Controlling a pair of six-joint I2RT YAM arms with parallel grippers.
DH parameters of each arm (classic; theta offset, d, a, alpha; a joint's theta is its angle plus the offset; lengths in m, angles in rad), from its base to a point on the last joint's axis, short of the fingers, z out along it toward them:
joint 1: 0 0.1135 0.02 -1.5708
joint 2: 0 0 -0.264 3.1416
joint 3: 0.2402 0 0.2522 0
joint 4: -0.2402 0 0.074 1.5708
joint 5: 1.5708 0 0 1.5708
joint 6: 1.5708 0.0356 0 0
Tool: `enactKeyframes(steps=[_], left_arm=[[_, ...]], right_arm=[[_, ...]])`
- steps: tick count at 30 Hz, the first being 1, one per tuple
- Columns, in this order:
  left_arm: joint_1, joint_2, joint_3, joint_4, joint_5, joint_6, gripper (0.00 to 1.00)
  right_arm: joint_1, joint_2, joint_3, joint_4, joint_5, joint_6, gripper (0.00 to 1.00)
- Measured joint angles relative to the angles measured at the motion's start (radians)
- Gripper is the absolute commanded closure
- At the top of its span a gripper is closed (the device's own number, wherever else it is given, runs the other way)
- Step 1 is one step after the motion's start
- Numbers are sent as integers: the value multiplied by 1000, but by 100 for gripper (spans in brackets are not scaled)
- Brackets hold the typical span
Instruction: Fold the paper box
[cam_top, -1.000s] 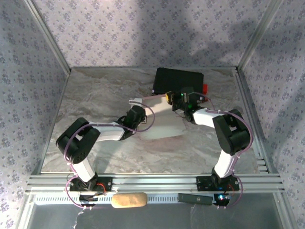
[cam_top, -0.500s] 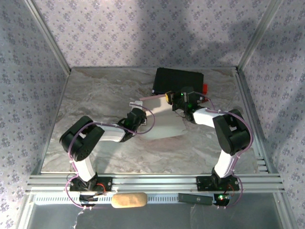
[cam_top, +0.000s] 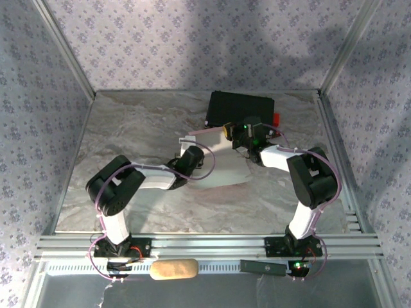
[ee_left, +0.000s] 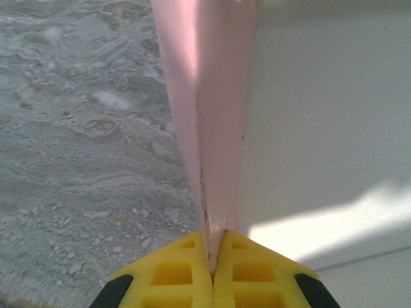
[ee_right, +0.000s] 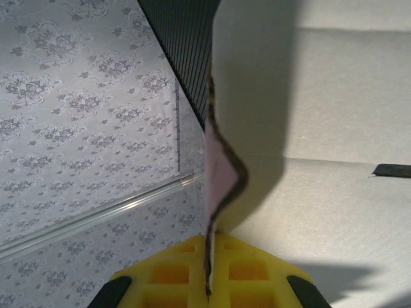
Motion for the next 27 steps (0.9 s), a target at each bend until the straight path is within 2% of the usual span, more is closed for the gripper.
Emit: enactKeyframes(steps=[6, 15, 19, 24, 27], left_arm=[[-62, 78, 150, -243, -191, -151, 100], [-91, 99, 215, -425, -269, -298, 100], [-92, 96, 198, -397, -271, -288, 100], [-73, 50, 117, -269, -212, -225, 90], [-53, 40, 98, -223, -174, -181, 80]], right_arm=[[1, -3, 0, 0, 3, 0, 100], [11, -12, 0, -12, -13, 0, 100], [11, -12, 0, -13, -18, 0, 100], [11, -12, 0, -14, -23, 0, 100], [11, -12, 0, -21, -20, 0, 100]])
